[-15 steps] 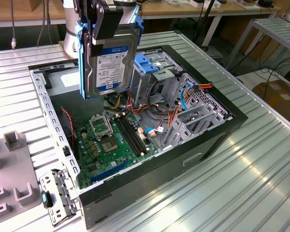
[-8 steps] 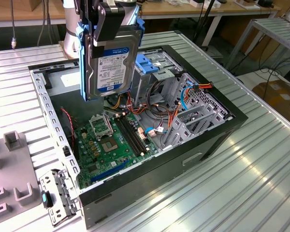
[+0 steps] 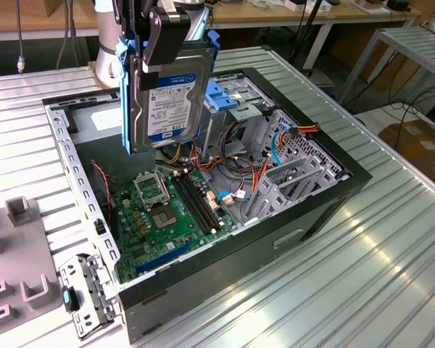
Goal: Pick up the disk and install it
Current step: 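Insert the disk into the insertion slot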
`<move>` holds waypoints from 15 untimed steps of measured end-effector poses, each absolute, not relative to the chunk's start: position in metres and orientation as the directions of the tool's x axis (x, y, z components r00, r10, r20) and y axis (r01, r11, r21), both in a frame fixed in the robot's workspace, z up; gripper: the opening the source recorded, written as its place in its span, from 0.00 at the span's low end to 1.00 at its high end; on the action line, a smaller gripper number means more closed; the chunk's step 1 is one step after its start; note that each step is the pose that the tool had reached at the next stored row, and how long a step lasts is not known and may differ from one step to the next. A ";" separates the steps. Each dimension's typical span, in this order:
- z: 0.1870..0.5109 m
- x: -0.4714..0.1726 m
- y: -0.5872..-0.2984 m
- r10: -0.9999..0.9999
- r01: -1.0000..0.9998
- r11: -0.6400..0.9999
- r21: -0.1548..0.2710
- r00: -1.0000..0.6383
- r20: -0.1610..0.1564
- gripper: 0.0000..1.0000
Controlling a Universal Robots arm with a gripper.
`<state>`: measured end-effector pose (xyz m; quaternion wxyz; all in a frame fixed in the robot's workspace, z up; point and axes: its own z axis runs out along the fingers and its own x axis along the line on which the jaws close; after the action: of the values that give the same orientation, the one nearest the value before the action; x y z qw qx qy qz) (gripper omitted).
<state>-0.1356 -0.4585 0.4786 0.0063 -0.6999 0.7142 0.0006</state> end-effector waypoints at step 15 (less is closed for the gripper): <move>0.478 -0.136 -0.488 -1.000 -1.000 0.020 -0.008 -0.020 -0.009 0.37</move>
<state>-0.1356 -0.4878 0.4785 0.0061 -0.6999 0.7142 0.0004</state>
